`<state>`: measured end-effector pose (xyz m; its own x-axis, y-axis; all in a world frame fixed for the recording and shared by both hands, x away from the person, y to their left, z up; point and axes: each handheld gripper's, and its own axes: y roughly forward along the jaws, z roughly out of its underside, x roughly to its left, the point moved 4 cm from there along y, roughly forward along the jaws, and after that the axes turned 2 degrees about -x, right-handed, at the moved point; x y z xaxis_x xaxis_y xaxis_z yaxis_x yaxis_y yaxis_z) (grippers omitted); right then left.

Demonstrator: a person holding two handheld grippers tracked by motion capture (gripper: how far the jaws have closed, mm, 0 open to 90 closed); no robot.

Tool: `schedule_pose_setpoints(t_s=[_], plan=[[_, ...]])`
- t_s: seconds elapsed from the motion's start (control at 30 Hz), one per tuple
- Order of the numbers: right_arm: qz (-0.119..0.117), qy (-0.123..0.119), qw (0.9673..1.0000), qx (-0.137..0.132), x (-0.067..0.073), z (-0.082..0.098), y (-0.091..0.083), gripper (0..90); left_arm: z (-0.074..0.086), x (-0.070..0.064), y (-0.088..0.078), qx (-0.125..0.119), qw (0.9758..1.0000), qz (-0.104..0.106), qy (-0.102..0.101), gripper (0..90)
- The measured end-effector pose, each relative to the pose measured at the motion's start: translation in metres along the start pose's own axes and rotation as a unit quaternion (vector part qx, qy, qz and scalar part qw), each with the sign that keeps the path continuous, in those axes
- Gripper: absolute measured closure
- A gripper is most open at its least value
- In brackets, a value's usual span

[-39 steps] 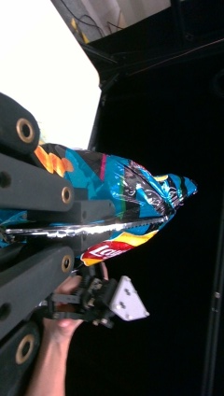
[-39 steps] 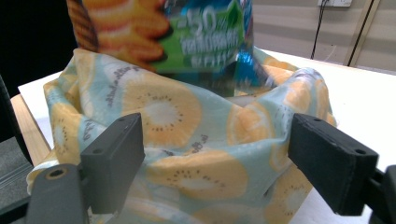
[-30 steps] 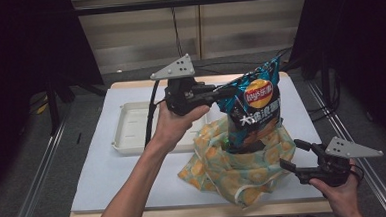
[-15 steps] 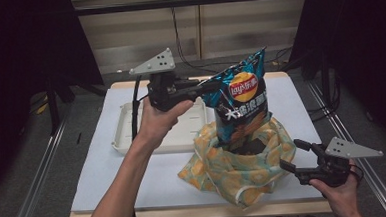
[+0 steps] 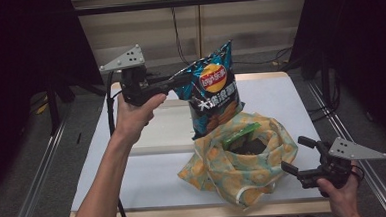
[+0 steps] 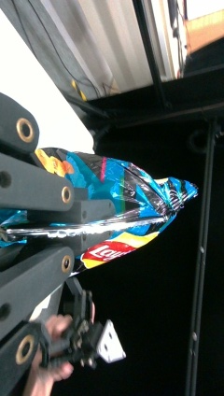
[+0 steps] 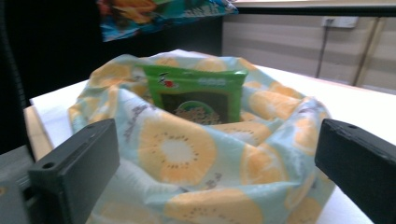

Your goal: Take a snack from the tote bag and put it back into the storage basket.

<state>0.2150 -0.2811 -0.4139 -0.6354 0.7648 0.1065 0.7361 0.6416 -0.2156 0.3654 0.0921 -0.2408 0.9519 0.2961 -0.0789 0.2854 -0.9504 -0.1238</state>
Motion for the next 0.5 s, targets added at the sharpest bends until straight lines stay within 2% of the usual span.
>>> schedule_pose_setpoints(t_s=[0.03,0.13,0.17,0.27,0.4,0.5], plan=[[-0.006,-0.001,1.0,0.004,0.0,0.001,0.0,0.0,0.001,0.002,-0.002,0.003,1.0,-0.003,0.0,89.9],[-0.003,-0.001,1.0,0.009,0.001,0.002,-0.001,0.0,0.004,0.009,-0.005,0.004,0.9999,-0.012,-0.002,89.8],[0.0,0.002,0.9999,0.017,0.0,0.004,-0.002,0.0,0.008,0.018,-0.008,0.016,0.9996,-0.025,-0.001,89.7],[0.01,0.004,0.9998,0.016,-0.001,0.006,-0.003,0.1,0.012,0.025,-0.01,0.015,0.9995,-0.027,-0.008,89.8],[0.002,-0.003,0.9999,0.016,0.0,0.009,-0.004,0.0,0.025,0.041,-0.016,0.016,0.9986,-0.045,-0.021,89.8],[-0.002,-0.005,0.9998,0.018,0.0,0.01,-0.005,0.0,0.033,0.048,-0.016,0.026,0.9981,-0.051,-0.023,89.8]])
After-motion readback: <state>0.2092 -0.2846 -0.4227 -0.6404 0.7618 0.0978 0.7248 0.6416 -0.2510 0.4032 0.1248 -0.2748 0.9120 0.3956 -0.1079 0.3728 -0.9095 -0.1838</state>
